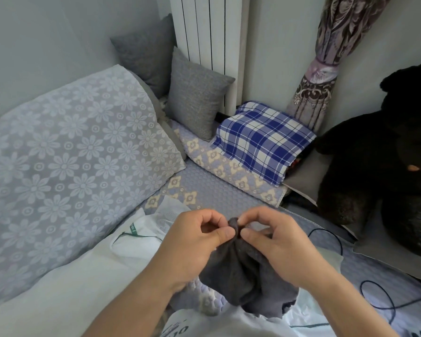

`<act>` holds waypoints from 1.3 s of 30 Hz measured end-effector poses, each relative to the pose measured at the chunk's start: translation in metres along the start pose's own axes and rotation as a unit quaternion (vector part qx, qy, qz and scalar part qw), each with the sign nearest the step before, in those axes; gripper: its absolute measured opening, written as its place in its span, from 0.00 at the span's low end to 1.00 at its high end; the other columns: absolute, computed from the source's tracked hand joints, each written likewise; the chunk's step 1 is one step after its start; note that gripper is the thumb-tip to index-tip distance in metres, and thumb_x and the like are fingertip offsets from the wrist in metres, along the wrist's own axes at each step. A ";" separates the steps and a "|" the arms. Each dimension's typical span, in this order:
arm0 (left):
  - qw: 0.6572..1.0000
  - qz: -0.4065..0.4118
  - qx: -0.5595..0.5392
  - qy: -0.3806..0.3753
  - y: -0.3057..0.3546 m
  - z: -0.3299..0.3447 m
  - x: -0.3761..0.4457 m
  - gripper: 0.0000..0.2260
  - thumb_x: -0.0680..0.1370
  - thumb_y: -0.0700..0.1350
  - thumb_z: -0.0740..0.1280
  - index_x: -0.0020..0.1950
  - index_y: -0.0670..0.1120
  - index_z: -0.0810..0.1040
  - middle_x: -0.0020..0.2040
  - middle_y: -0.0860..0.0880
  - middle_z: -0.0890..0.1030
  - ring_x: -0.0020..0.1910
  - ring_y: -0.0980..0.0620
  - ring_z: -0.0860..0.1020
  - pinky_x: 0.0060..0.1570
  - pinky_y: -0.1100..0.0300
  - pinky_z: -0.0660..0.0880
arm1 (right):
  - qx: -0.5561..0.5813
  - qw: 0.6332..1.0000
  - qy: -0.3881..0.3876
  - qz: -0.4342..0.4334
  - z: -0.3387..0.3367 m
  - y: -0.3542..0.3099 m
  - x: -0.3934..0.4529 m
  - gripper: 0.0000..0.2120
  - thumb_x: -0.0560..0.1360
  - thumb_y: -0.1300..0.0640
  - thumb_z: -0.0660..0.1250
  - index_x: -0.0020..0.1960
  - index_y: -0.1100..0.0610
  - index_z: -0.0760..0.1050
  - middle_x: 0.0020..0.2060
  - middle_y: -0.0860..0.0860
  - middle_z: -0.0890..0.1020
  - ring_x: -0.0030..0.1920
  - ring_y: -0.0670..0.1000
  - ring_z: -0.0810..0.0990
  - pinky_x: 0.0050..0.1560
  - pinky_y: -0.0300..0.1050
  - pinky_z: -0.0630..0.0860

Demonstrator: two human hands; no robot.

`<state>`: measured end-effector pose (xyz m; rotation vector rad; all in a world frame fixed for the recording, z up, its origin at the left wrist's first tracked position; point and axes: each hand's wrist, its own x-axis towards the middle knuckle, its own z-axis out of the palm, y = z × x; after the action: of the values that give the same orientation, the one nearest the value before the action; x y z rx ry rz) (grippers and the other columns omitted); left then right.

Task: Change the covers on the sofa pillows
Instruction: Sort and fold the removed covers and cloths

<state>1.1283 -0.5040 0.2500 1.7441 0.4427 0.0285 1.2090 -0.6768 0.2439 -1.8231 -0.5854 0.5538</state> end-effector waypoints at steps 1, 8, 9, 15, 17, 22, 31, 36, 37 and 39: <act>1.000 0.008 0.013 -0.011 0.001 -0.005 0.001 0.06 0.70 0.49 0.75 0.41 0.48 0.83 0.42 0.49 0.84 0.44 0.49 0.82 0.55 0.49 0.79 | -0.011 1.000 0.010 0.007 -0.005 -0.001 0.002 0.10 0.76 0.62 0.72 0.48 0.46 0.80 0.43 0.45 0.84 0.39 0.41 0.81 0.45 0.38 0.78; 0.970 0.047 0.036 -0.235 0.017 -0.036 0.006 0.05 0.76 0.43 0.73 0.41 0.49 0.80 0.46 0.52 0.76 0.45 0.52 0.74 0.51 0.60 0.71 | 0.006 0.999 -0.043 -0.021 -0.019 -0.010 -0.002 0.10 0.77 0.60 0.71 0.40 0.47 0.84 0.36 0.44 0.84 0.34 0.41 0.79 0.40 0.33 0.73; 0.961 0.032 0.000 -0.275 0.020 -0.039 0.006 0.05 0.76 0.43 0.73 0.42 0.48 0.80 0.45 0.50 0.75 0.45 0.49 0.72 0.50 0.60 0.69 | 0.041 0.996 -0.074 -0.015 -0.020 -0.012 -0.004 0.09 0.77 0.59 0.71 0.41 0.47 0.84 0.35 0.45 0.83 0.33 0.41 0.77 0.39 0.34 0.73; 0.913 -0.080 -0.240 -0.321 0.017 -0.031 0.010 0.03 0.75 0.41 0.72 0.45 0.44 0.79 0.42 0.45 0.75 0.40 0.51 0.74 0.46 0.59 0.74 | 0.000 0.990 -0.138 -0.020 -0.025 -0.018 -0.005 0.06 0.80 0.48 0.66 0.47 0.46 0.80 0.39 0.44 0.81 0.41 0.44 0.77 0.46 0.45 0.73; 0.913 -0.086 -0.305 -0.257 0.011 -0.021 0.010 0.03 0.75 0.38 0.71 0.45 0.44 0.78 0.40 0.44 0.75 0.38 0.51 0.73 0.43 0.59 0.74 | -0.060 0.992 -0.102 -0.035 -0.024 -0.021 -0.003 0.04 0.78 0.47 0.67 0.46 0.43 0.80 0.41 0.43 0.83 0.41 0.43 0.80 0.46 0.41 0.75; 0.942 0.003 -0.328 -0.071 0.004 0.007 -0.007 0.03 0.77 0.40 0.71 0.50 0.44 0.81 0.45 0.41 0.80 0.44 0.47 0.79 0.48 0.56 0.78 | -0.038 0.998 -0.019 -0.043 -0.014 -0.017 -0.006 0.05 0.78 0.53 0.70 0.44 0.46 0.82 0.40 0.45 0.84 0.42 0.45 0.82 0.47 0.39 0.77; 0.995 0.047 -0.053 -0.070 0.007 -0.003 -0.014 0.08 0.77 0.35 0.72 0.45 0.48 0.80 0.39 0.52 0.80 0.41 0.55 0.77 0.47 0.61 0.75 | -0.104 0.993 0.010 -0.051 0.001 -0.019 -0.013 0.07 0.77 0.56 0.71 0.44 0.45 0.82 0.38 0.39 0.83 0.35 0.40 0.79 0.38 0.32 0.72; 0.991 0.102 0.084 -0.011 0.006 -0.012 -0.015 0.08 0.82 0.45 0.65 0.44 0.50 0.79 0.36 0.55 0.78 0.37 0.59 0.75 0.43 0.59 0.73 | -0.088 0.995 -0.040 -0.026 -0.004 -0.030 -0.019 0.10 0.77 0.54 0.72 0.48 0.38 0.79 0.35 0.42 0.83 0.29 0.44 0.77 0.36 0.39 0.77; 0.984 0.135 0.117 0.010 0.009 -0.014 -0.017 0.09 0.83 0.46 0.65 0.43 0.49 0.79 0.34 0.56 0.77 0.35 0.60 0.74 0.40 0.61 0.71 | -0.116 0.991 -0.068 -0.013 -0.008 -0.031 -0.019 0.11 0.76 0.52 0.72 0.49 0.35 0.78 0.32 0.39 0.82 0.28 0.40 0.76 0.35 0.34 0.75; 0.958 0.216 0.174 0.079 0.018 -0.018 -0.015 0.08 0.81 0.45 0.66 0.43 0.47 0.81 0.32 0.59 0.76 0.34 0.60 0.75 0.37 0.70 0.69 | -0.185 0.979 -0.087 0.015 -0.020 -0.027 -0.016 0.14 0.74 0.47 0.74 0.52 0.31 0.75 0.34 0.29 0.80 0.33 0.33 0.78 0.39 0.27 0.70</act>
<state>1.1143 -0.4941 0.2741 2.1704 0.1777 0.4261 1.2060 -0.6939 0.2769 -2.1493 -0.8244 0.6625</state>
